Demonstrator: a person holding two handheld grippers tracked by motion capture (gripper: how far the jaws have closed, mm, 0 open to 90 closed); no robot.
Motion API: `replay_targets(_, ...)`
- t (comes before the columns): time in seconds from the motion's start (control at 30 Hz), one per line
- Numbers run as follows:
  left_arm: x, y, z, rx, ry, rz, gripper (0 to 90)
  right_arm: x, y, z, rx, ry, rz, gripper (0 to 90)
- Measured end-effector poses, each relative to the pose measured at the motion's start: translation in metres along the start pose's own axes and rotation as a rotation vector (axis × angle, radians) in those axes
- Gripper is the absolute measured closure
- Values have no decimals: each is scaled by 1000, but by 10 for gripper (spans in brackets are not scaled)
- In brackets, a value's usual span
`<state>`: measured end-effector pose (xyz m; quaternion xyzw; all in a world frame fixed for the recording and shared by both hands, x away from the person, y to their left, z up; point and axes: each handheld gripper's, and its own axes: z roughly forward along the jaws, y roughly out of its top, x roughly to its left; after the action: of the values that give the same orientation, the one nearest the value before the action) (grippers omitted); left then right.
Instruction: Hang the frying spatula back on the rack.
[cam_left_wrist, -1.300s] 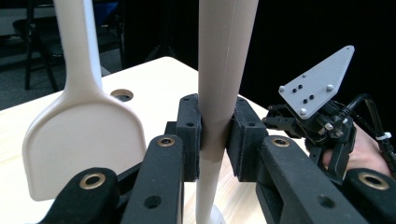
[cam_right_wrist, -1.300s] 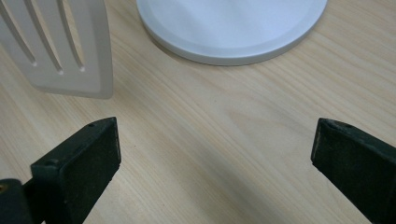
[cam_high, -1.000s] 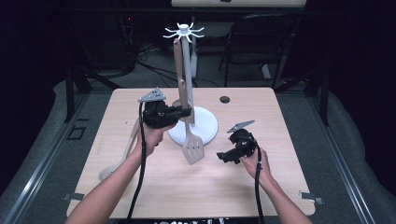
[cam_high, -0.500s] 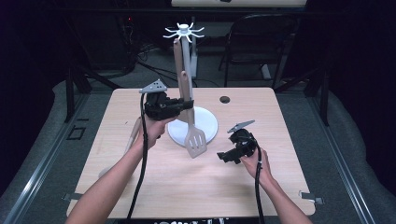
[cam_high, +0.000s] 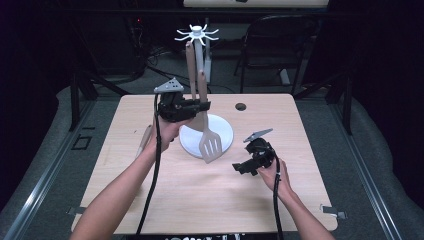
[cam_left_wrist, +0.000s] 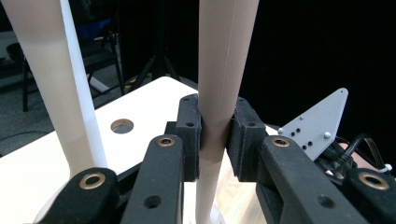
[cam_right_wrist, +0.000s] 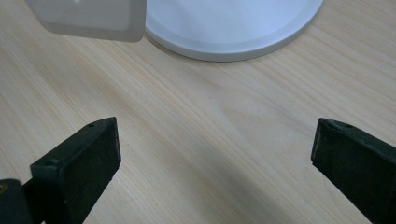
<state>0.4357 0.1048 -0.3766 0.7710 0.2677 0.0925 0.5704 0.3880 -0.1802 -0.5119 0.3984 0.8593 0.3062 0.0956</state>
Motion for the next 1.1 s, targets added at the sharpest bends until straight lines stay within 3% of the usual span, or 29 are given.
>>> replay_targets(1.1, 2, 38, 6, -2, 21, 51, 766, 1, 1, 2, 1, -1, -7, 8)
